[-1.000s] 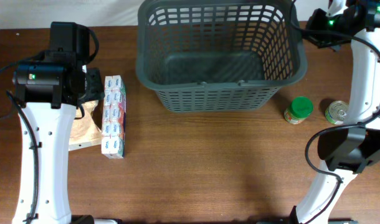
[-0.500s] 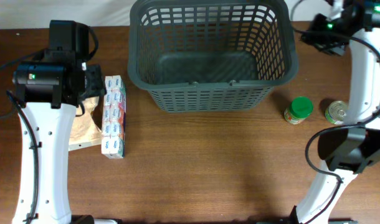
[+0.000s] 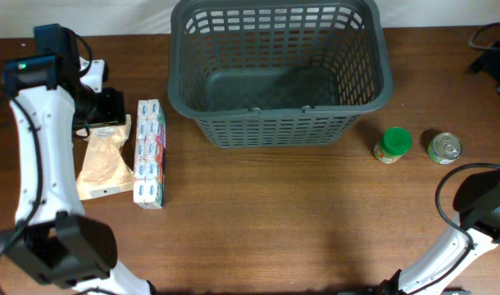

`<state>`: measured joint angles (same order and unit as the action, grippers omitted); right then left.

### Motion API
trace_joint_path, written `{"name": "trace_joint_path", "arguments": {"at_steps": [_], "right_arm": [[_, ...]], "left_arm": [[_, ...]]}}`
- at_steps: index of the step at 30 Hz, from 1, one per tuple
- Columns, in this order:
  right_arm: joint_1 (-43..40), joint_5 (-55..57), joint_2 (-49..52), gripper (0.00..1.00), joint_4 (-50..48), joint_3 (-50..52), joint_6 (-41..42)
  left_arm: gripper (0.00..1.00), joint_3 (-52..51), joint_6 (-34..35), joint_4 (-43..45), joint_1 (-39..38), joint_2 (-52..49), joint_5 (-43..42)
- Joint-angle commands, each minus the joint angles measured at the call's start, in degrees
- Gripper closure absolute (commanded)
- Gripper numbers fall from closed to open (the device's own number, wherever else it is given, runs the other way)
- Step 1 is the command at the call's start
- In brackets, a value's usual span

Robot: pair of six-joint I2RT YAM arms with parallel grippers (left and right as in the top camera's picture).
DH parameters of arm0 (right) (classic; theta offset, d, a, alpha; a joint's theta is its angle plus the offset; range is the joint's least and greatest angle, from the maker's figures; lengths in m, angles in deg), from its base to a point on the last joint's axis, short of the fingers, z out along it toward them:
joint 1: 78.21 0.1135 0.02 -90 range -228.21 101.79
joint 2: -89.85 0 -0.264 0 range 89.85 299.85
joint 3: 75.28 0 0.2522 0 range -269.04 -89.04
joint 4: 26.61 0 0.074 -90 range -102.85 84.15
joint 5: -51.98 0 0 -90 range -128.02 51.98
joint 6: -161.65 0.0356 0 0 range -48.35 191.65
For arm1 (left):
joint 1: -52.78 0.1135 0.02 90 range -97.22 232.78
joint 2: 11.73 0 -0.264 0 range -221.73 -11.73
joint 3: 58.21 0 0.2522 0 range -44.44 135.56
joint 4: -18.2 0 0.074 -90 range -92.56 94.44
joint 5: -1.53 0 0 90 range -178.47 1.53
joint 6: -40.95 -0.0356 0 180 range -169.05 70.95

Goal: Pack container
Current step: 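Grasp the stack of white-and-pink tissue packs with the left gripper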

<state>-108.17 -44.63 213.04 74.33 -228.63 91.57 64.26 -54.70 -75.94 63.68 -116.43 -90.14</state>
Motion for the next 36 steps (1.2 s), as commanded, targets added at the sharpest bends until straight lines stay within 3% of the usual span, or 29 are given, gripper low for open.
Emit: {"name": "trace_joint_path", "arguments": {"at_steps": [1, 6, 9, 16, 30, 32, 33, 36], "right_arm": [[-2.12, 1.31, 0.17, 0.01, 0.26, -0.09, 0.31], [-2.69, 1.31, 0.17, 0.01, 0.24, -0.09, 0.31], [-2.69, 1.29, 0.17, 0.01, 0.24, -0.09, 0.33], [-2.69, 1.29, 0.17, 0.01, 0.26, -0.09, 0.33], [-2.69, 1.31, 0.17, 0.01, 0.26, -0.09, 0.33], [-2.69, 1.31, 0.17, 0.01, 0.24, -0.09, 0.31], [-2.69, 1.31, 0.17, 0.01, 0.26, -0.09, 0.31], [-2.69, 1.31, 0.17, 0.01, 0.26, -0.09, 0.33]], "left_arm": [[0.28, 0.11, -4.59, -0.15, 0.02, -4.63, -3.28], [0.28, 0.11, -6.73, 0.42, 0.13, -11.87, -3.32], [0.24, 0.11, -9.49, 0.68, -0.37, -15.78, -8.59], [0.13, 0.09, -9.49, 0.72, -3.06, -17.79, -4.61], [0.13, 0.09, -9.44, 5.4, -4.5, -28.0, 1.05], [0.22, 0.09, -9.44, 5.79, -4.59, -28.87, 1.07], [0.31, 0.09, -9.44, 5.97, -4.63, -29.18, 1.07], [0.71, 0.11, -9.42, 6.01, -4.63, -29.22, 1.07]]}}
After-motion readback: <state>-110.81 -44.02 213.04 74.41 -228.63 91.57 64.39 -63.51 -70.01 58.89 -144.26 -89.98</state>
